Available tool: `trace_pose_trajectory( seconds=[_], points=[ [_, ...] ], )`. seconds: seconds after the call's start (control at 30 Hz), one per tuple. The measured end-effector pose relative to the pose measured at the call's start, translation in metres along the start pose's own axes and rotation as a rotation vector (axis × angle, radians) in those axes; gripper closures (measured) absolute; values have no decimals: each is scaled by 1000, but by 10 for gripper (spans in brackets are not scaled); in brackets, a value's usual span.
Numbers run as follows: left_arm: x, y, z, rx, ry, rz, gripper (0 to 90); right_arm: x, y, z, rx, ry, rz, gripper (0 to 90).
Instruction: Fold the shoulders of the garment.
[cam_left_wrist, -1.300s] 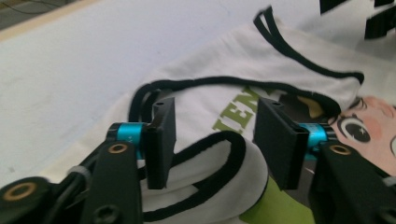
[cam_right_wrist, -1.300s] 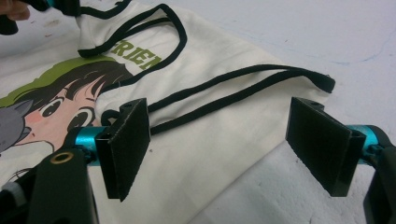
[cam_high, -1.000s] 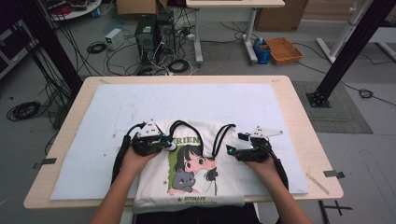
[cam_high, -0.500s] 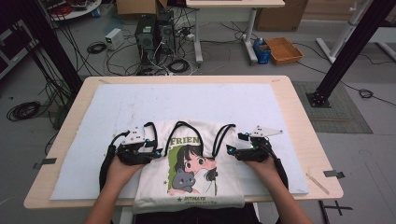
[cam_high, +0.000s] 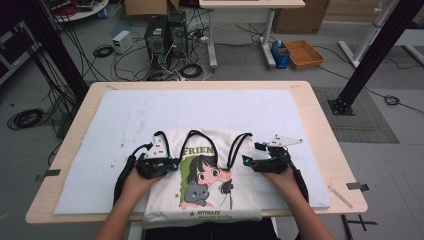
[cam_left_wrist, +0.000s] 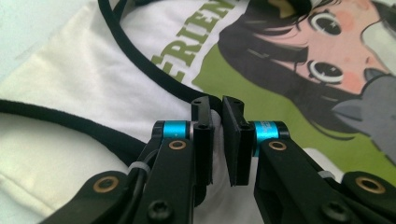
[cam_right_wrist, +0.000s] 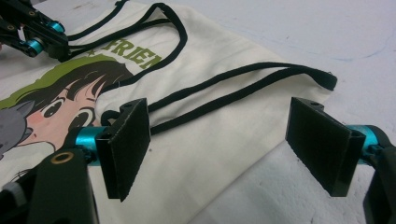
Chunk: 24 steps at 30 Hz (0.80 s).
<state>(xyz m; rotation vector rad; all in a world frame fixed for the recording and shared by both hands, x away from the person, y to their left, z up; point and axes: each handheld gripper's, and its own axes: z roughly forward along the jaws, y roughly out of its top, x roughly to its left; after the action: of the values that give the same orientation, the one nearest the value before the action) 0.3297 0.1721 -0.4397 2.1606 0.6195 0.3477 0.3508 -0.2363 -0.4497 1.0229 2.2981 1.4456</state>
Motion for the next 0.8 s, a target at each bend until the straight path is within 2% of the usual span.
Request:
trace_pose_trajectory(
  seconds=[0.1, 0.17, 0.23, 0.27, 0.33, 0.4, 0.43, 0.47, 0.5, 0.57, 0.67, 0.8],
  points=[
    [-3, 4, -5, -42, -10, -9, 828, 0, 0, 0, 0, 2, -5, 223],
    [-5, 5, -4, -25, -17, 5, 826, 0, 0, 0, 1, 2, -4, 223],
    [-5, 2, 0, -3, -22, -6, 815, 0, 0, 0, 1, 1, -4, 223],
    [-5, 0, 2, 16, -26, -12, 790, 0, 0, 0, 0, 1, -5, 223],
    [-2, -2, 3, 20, -4, -38, 657, 1, 0, 0, 0, 1, -4, 223],
    [3, -2, -2, -13, 22, -61, 526, 0, 0, 0, 1, 1, 1, 223],
    [3, -2, -2, -13, 22, -61, 472, -1, 0, 0, 2, 3, 6, 223],
    [9, -2, -9, -63, 59, -90, 430, -1, 0, 0, 1, 2, 8, 223],
    [12, -2, -13, -94, 71, -110, 398, -1, 0, 0, 1, 2, 8, 223],
    [19, -5, -20, -147, 92, -147, 349, -1, 0, 0, 5, 0, 5, 222],
    [28, -10, -27, -178, 124, -191, 268, 0, 1, 0, 5, -2, 5, 220],
    [37, -16, -34, -219, 137, -209, 233, 0, 1, 0, 3, -2, 4, 218]
  ],
)
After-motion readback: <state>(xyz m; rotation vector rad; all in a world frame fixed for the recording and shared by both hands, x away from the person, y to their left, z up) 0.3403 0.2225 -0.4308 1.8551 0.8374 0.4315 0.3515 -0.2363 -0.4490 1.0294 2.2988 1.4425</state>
